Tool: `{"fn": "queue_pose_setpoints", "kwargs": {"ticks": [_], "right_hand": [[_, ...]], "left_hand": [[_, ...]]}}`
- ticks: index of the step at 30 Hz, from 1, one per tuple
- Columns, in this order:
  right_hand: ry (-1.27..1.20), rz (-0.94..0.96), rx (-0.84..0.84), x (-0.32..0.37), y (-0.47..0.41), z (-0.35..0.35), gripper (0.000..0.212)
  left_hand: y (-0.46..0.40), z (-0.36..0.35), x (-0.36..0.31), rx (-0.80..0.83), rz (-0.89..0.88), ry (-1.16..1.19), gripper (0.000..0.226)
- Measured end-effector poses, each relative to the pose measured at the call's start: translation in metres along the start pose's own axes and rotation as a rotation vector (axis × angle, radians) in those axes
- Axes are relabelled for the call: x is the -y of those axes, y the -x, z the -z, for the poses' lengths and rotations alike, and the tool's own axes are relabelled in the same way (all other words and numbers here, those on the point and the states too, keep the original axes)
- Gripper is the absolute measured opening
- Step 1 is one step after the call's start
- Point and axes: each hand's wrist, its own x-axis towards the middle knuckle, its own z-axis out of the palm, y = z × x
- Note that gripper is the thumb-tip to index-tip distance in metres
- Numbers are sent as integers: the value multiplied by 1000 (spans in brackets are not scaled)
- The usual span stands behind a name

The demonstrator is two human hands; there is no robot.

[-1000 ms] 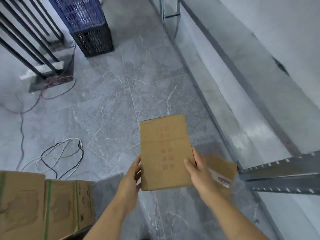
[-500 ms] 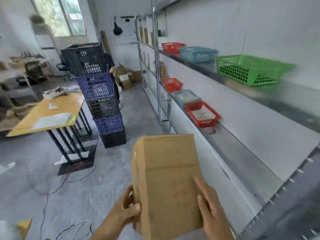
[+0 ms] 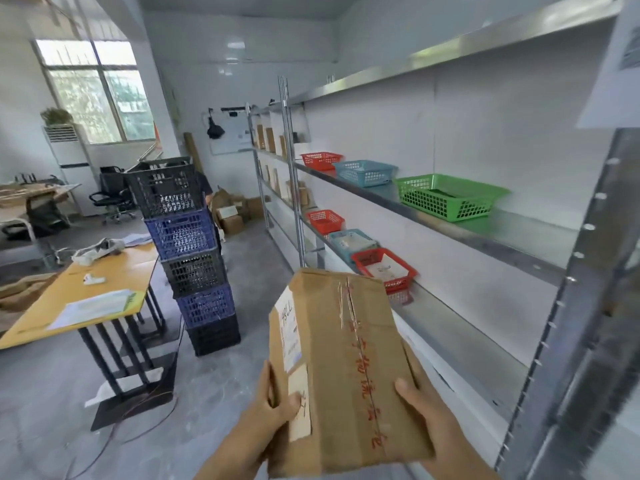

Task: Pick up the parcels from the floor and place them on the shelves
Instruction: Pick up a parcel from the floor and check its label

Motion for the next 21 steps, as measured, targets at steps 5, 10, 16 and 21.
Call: {"fn": "queue_pose_setpoints", "kwargs": {"ticks": [5,10,16,21], "right_hand": [[107,74,-157,12,-6,-4,54],[428,178,-199,51,-19,-37,11],[428,96,-160,78,-19,-28,95],[372,97,-167,123,-23,-38,97]], "left_hand": [[19,1,-16,0,124,261,78],[19,-12,-43,-23,125,236,50],[19,-14,-77,15,-47,106,61],[21,-10,-94,80,-120,65,66]]}}
